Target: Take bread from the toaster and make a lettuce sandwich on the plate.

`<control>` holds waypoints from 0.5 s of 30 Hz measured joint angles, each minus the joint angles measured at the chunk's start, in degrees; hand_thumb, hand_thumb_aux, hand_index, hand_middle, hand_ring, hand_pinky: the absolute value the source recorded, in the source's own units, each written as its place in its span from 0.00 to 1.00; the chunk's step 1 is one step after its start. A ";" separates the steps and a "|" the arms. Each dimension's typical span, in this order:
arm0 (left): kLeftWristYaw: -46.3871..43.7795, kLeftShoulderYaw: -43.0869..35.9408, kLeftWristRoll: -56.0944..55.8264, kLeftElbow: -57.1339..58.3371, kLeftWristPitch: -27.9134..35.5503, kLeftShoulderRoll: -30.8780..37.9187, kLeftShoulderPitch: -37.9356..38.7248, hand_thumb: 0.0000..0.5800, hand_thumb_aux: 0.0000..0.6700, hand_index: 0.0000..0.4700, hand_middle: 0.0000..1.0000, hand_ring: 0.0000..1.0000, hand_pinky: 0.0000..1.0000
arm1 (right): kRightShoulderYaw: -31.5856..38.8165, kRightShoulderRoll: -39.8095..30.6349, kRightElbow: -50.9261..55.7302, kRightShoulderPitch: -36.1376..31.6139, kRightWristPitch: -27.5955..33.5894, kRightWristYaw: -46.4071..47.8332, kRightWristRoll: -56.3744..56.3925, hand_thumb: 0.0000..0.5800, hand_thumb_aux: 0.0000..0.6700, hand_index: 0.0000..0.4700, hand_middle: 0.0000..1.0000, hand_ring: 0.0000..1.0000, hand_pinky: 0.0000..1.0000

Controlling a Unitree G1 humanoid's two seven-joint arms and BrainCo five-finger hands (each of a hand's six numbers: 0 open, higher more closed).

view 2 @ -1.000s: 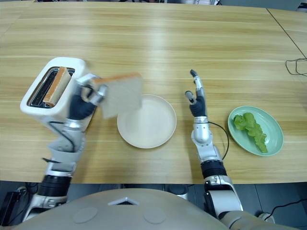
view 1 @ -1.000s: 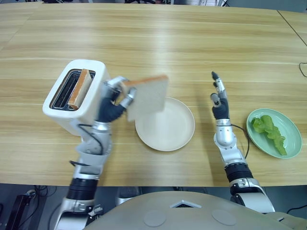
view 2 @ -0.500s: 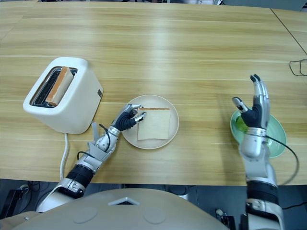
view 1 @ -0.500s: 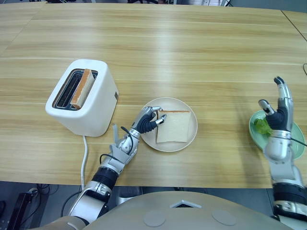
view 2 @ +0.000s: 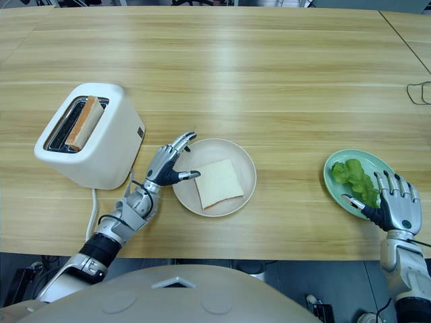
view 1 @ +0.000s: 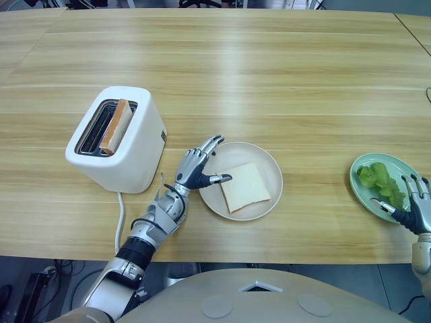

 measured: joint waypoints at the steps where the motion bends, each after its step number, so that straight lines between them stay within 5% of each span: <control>1: 0.07 0.13 0.03 -0.81 0.29 0.21 0.15 0.00 0.00 0.00 0.00 0.00 0.00 | 0.63 -0.12 1.73 -0.77 -0.15 -0.56 0.09 0.00 0.00 0.00 0.00 0.00 0.00; 2: 0.24 0.44 0.02 -1.95 0.61 0.49 0.35 0.00 0.00 0.00 0.00 0.00 0.00 | 1.64 -0.47 4.00 -1.84 -0.29 -1.28 0.23 0.00 0.00 0.00 0.00 0.00 0.00; 3: 0.32 0.86 0.01 -3.47 0.87 0.80 0.54 0.00 0.00 0.00 0.00 0.00 0.00 | 2.61 -0.84 6.15 -3.03 -0.45 -1.81 0.37 0.46 0.26 0.26 0.00 0.00 0.00; 4: 0.43 1.33 -0.03 -4.65 1.13 0.91 0.57 0.00 0.00 0.00 0.00 0.00 0.00 | 3.12 -1.09 7.45 -3.54 -0.54 -2.11 0.46 0.67 0.42 0.41 0.00 0.00 0.00; 5: 0.49 1.71 -0.06 -5.56 1.23 1.02 0.77 0.00 0.00 0.00 0.00 0.00 0.00 | 3.73 -1.30 8.20 -4.11 -0.67 -2.52 0.60 0.67 0.42 0.41 0.00 0.00 0.00; 6: 0.51 2.10 -0.09 -6.60 1.32 1.15 1.01 0.00 0.00 0.00 0.00 0.00 0.00 | 4.38 -1.45 9.29 -4.85 -0.87 -3.18 0.85 1.00 1.00 0.98 0.00 0.00 0.00; 15: 0.15 4.83 -1.20 -13.73 1.64 2.68 4.51 0.00 0.00 0.00 0.00 0.00 0.00 | 6.05 -2.79 11.00 -5.90 -1.75 -10.62 3.19 1.00 1.00 0.98 0.00 0.00 0.00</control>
